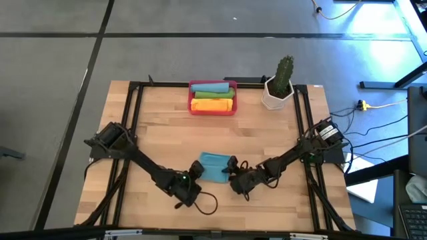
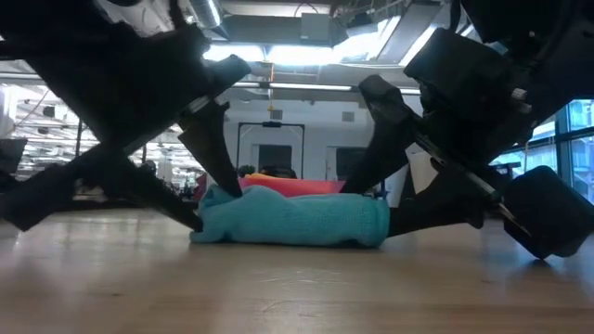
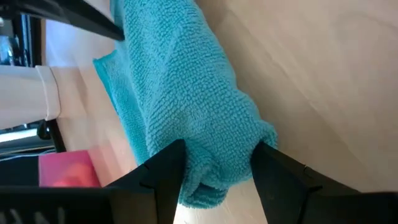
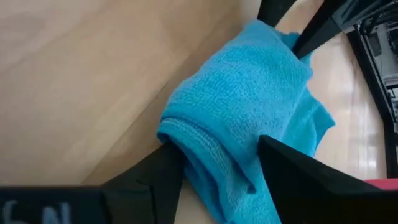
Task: Roll microfiber towels into tight, uniform cylinder then place into a basket
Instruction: Roll the blue towel
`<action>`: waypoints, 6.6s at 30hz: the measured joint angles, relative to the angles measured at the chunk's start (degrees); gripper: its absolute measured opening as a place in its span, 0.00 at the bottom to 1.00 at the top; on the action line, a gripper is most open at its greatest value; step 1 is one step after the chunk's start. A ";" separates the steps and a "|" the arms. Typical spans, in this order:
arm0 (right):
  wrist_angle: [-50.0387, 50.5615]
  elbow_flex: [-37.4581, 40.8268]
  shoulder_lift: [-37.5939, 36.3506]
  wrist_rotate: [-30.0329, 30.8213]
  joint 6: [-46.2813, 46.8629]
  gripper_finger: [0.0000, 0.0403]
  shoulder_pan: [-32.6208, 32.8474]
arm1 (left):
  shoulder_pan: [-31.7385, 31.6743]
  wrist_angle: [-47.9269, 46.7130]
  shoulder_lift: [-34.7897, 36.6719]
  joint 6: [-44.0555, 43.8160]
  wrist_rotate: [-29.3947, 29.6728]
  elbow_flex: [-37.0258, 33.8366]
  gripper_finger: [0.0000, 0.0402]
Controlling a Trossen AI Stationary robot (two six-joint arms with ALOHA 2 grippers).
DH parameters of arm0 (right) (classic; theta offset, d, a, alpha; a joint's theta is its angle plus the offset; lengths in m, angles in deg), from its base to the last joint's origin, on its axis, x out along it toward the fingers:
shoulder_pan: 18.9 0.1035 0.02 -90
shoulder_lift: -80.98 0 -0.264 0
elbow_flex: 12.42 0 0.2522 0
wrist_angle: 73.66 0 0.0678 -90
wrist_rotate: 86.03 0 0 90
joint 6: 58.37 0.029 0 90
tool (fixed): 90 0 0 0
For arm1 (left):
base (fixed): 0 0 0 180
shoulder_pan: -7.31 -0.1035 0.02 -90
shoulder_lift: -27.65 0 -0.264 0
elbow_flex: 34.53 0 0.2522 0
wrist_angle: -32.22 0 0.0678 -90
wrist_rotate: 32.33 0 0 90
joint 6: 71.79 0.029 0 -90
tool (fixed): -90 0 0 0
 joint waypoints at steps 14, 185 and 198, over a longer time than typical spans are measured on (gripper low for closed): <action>2.18 0.13 0.00 0.05 13.05 0.04 -0.13 | -0.21 2.71 0.28 -7.94 -2.95 -0.01 0.02; -6.58 -1.33 2.54 -23.24 37.71 0.10 -25.29 | -12.61 2.63 6.14 -1.63 -8.72 0.53 0.63; -6.24 -1.33 2.56 -24.79 37.79 0.10 -25.31 | -12.62 -9.99 -0.41 6.44 -1.90 3.22 0.73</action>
